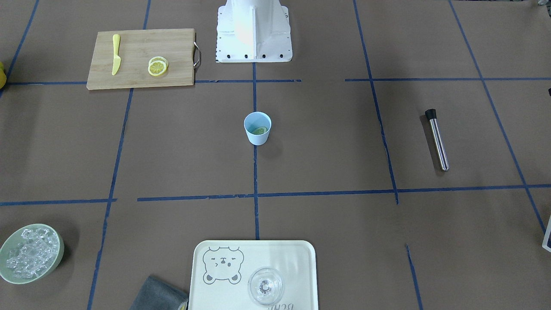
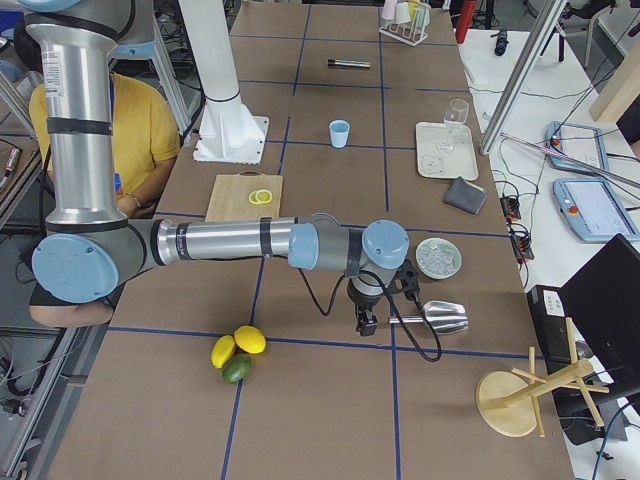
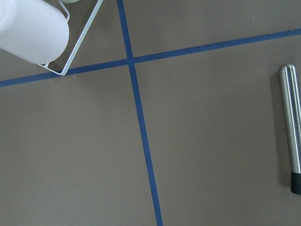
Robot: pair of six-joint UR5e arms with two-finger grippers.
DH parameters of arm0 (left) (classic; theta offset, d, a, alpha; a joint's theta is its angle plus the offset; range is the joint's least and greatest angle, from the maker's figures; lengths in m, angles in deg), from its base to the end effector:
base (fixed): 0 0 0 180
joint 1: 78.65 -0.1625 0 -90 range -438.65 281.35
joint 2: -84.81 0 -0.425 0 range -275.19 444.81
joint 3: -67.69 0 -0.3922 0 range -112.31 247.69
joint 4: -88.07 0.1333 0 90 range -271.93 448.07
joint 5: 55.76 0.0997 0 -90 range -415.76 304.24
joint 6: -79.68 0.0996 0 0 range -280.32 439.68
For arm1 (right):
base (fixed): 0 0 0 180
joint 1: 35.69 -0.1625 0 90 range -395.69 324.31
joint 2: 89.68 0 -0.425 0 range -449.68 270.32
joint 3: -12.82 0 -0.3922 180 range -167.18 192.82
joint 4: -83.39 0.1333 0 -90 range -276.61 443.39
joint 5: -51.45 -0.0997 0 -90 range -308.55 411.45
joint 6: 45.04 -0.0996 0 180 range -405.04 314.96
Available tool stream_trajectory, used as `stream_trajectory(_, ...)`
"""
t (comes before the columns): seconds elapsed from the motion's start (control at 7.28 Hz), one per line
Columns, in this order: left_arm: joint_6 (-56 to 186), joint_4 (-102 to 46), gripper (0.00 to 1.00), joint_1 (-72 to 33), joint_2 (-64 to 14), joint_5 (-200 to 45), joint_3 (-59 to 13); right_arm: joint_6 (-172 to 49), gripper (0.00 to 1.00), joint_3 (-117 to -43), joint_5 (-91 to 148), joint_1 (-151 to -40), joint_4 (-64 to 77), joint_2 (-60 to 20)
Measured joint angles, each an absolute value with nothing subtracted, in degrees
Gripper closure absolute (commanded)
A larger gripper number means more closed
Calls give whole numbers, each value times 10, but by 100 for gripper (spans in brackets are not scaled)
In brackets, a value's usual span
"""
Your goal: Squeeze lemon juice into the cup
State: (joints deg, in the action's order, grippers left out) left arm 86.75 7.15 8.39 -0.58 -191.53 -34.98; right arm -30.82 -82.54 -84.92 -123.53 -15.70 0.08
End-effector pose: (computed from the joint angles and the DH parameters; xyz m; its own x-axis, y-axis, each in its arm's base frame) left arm -0.0385 -0.4552 0.6024 0.6856 0.1460 -0.7132 -0.1371 0.9880 0.0705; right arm 0.0428 -0.4894 0.6239 0.6608 -0.2275 0.7153 0.2063 0.9713 0.1185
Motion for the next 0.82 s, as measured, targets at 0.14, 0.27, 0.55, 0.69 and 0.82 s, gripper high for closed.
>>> stream_trajectory(0.14,875,74,0,89,-6,-1915,-348,-308,0,-826,-851,-1235,-157,0)
stream_trajectory(0.27,892,75,0,99,-4,-1915,-344,-308,0,-826,-852,-1235,-157,0)
stream_trajectory(0.55,913,76,0,117,-3,-1916,-329,-309,0,-825,-852,-1235,-157,-1)
stream_trajectory(0.69,915,76,0,124,-2,-1916,-327,-309,0,-825,-853,-1235,-157,-1)
stream_trajectory(0.82,916,76,0,127,-3,-1916,-325,-309,0,-825,-852,-1235,-157,-2)
